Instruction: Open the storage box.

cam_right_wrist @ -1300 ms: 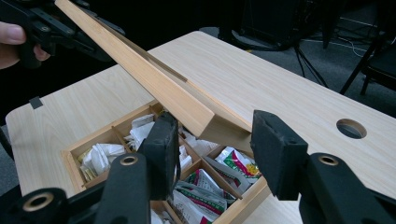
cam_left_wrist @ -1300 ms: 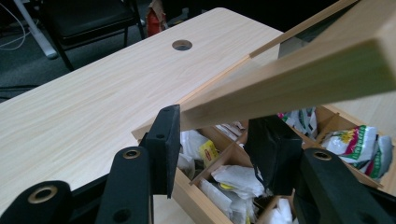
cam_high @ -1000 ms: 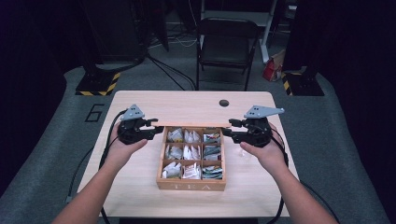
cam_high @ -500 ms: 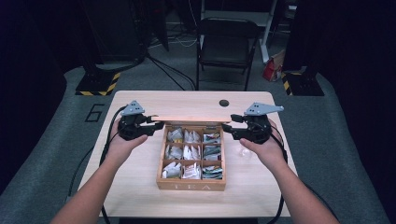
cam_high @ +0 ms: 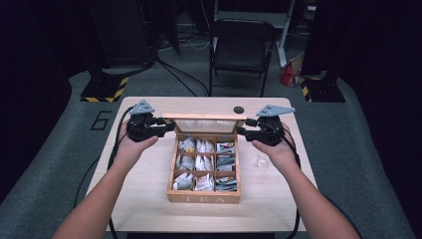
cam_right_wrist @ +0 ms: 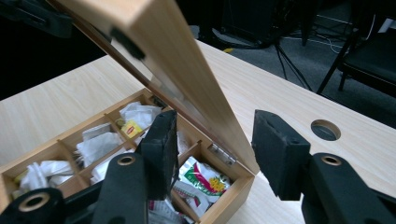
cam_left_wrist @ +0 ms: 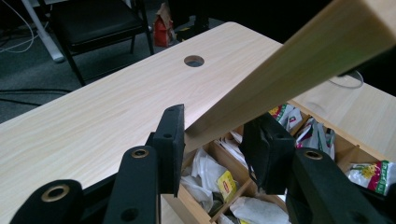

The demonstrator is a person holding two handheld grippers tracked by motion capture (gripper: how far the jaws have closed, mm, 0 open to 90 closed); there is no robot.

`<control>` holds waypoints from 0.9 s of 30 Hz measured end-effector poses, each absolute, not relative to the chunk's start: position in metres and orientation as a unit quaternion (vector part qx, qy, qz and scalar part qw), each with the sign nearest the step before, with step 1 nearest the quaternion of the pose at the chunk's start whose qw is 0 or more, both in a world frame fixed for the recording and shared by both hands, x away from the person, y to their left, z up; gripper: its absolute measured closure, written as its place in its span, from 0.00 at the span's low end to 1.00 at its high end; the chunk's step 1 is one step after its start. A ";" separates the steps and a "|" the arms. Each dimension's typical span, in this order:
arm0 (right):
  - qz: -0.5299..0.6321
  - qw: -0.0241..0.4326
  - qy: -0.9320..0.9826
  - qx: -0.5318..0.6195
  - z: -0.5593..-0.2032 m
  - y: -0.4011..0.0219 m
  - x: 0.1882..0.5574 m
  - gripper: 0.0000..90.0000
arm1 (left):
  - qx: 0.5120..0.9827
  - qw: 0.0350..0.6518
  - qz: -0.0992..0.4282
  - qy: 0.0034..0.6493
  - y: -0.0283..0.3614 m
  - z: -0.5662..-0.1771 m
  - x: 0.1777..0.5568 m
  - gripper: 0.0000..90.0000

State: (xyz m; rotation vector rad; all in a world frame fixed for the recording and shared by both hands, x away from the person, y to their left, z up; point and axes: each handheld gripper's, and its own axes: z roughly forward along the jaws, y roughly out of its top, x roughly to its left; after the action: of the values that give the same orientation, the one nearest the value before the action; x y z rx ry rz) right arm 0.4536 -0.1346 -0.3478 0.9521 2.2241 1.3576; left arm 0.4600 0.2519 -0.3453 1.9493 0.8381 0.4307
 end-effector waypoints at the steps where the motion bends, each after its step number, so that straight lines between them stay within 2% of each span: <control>1: 0.481 0.183 0.787 0.340 -0.349 -0.134 0.455 0.56 | 0.794 0.470 0.179 0.341 0.252 -0.345 0.461 0.67; 27: 0.474 0.163 0.786 0.363 -0.367 -0.129 0.487 0.66 | 0.790 0.477 0.169 0.347 0.253 -0.340 0.478 0.67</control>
State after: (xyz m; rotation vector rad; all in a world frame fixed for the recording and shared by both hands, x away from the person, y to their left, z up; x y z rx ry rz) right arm 0.4871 -0.1289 -0.3667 1.0346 2.2408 1.3511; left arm 0.4775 0.2526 -0.3399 1.9288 0.8478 0.4127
